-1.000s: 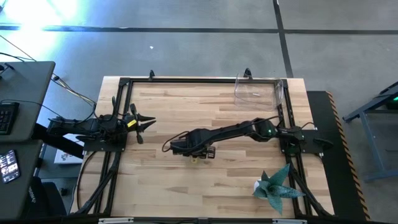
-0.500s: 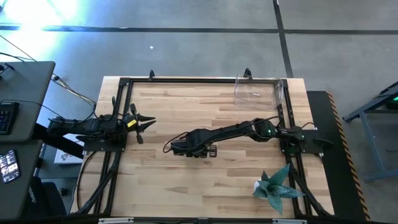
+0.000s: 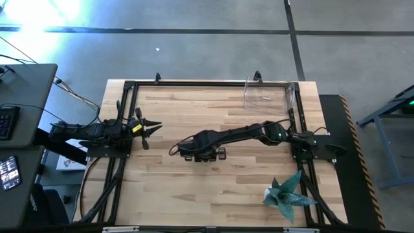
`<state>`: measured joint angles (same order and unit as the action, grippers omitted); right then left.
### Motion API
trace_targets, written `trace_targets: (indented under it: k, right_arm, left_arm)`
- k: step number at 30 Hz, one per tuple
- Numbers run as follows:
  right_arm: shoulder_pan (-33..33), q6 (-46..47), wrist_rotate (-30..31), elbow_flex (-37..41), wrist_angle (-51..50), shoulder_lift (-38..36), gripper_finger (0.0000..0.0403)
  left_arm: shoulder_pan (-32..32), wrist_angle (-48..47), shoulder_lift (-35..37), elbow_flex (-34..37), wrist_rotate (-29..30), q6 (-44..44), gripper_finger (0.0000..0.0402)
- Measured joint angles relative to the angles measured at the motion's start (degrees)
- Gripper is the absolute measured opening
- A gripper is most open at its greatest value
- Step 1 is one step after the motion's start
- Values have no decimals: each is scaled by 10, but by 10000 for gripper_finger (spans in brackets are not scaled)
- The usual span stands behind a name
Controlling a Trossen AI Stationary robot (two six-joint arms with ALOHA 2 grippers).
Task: Nest measuring cups in basket
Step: Put the stacked measuring cups into the transparent bin
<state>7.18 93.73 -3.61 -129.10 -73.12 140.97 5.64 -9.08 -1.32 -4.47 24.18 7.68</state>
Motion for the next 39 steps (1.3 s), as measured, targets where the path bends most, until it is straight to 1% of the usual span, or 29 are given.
trace_targets:
  k: [4, 10, 16, 20, 27, 33, 39]
  right_arm:
    - [-1, -28, 10, 0, -2, 0, 124]
    - [0, -58, 60, -3, 1, 0, 124]
    - [2, -57, 89, -6, 5, 0, 124]
    - [12, -41, 112, -6, 6, -2, 124]
    - [11, -47, 143, -6, -32, -43, 124]
    - [-8, -107, 166, -6, -68, -86, 124]
    - [-43, -213, 178, -6, -74, -126, 124]
  left_arm:
    - [0, 0, 0, 0, 0, 0, 49]
    - [0, 0, 0, 0, 0, 0, 48]
    - [0, 0, 0, 0, 0, 0, 49]
    - [0, 0, 0, 0, 0, 0, 49]
    - [0, 0, 0, 0, 0, 0, 49]
    - [0, 0, 0, 0, 0, 0, 49]
    - [0, 0, 0, 0, 0, 0, 49]
